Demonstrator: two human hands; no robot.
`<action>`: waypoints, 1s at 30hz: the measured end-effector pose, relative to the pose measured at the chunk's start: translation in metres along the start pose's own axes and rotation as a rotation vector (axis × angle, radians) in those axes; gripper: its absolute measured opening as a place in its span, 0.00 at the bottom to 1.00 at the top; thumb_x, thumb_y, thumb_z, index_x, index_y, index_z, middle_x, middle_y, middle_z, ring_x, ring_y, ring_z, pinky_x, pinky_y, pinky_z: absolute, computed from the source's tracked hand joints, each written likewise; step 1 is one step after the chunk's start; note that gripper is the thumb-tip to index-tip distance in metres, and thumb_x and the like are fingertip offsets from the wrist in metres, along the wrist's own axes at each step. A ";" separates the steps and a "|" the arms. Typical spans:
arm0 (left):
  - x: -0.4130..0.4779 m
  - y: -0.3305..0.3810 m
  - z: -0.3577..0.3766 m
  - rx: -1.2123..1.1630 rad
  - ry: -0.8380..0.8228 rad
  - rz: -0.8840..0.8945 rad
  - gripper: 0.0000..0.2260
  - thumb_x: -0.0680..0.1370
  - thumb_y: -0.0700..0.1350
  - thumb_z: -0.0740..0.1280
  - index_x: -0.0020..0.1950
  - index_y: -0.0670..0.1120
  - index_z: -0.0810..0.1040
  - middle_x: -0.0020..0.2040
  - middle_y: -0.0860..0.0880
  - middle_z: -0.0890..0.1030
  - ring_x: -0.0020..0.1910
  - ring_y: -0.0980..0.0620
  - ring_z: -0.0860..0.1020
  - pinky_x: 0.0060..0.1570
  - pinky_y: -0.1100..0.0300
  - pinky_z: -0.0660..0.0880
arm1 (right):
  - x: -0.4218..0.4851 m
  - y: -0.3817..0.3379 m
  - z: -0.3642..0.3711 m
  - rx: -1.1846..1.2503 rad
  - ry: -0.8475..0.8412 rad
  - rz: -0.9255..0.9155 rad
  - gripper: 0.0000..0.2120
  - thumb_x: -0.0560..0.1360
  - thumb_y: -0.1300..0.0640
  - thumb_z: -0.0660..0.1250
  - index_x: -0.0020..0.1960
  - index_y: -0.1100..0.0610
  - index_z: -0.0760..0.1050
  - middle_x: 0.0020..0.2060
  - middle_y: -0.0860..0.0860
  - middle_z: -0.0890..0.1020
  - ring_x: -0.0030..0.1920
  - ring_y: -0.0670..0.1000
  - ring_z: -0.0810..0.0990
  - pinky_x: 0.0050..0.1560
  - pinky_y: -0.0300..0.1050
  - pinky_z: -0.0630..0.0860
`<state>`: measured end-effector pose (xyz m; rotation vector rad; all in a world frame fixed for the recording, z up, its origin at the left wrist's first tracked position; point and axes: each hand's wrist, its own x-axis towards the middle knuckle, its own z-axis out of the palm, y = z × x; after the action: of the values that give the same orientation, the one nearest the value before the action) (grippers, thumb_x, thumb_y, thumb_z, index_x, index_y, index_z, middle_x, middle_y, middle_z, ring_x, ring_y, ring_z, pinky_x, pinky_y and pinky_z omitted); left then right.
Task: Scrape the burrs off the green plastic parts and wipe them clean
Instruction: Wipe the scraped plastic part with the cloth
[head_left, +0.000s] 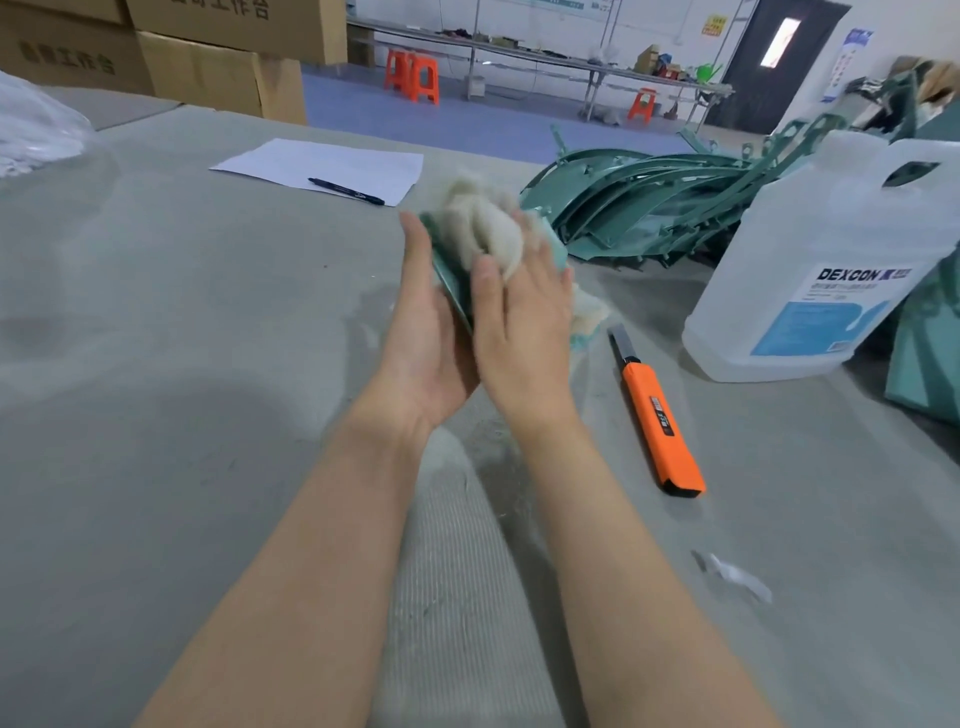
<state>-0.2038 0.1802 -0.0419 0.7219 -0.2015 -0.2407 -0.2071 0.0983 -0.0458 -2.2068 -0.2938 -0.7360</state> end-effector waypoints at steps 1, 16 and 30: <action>0.001 -0.001 0.001 0.026 0.005 -0.024 0.36 0.77 0.70 0.45 0.67 0.46 0.74 0.62 0.46 0.80 0.62 0.49 0.78 0.61 0.54 0.75 | 0.003 0.005 -0.003 -0.023 0.036 0.057 0.23 0.83 0.55 0.53 0.77 0.59 0.60 0.77 0.52 0.60 0.78 0.51 0.51 0.77 0.53 0.45; 0.002 -0.004 0.006 0.012 0.148 0.022 0.31 0.81 0.64 0.45 0.68 0.44 0.73 0.62 0.45 0.80 0.62 0.48 0.77 0.63 0.56 0.73 | -0.002 0.005 0.002 0.038 0.099 0.033 0.23 0.79 0.69 0.56 0.74 0.64 0.64 0.74 0.58 0.65 0.77 0.59 0.57 0.77 0.54 0.50; 0.006 -0.008 -0.006 0.112 0.113 0.085 0.27 0.81 0.63 0.50 0.55 0.48 0.81 0.51 0.46 0.85 0.51 0.50 0.83 0.48 0.58 0.80 | -0.004 0.022 0.004 0.110 0.181 0.139 0.22 0.81 0.68 0.56 0.73 0.60 0.66 0.74 0.55 0.66 0.76 0.52 0.60 0.72 0.30 0.50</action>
<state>-0.1976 0.1761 -0.0511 0.8333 -0.1385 -0.1082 -0.1989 0.0864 -0.0639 -2.0182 -0.0868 -0.8159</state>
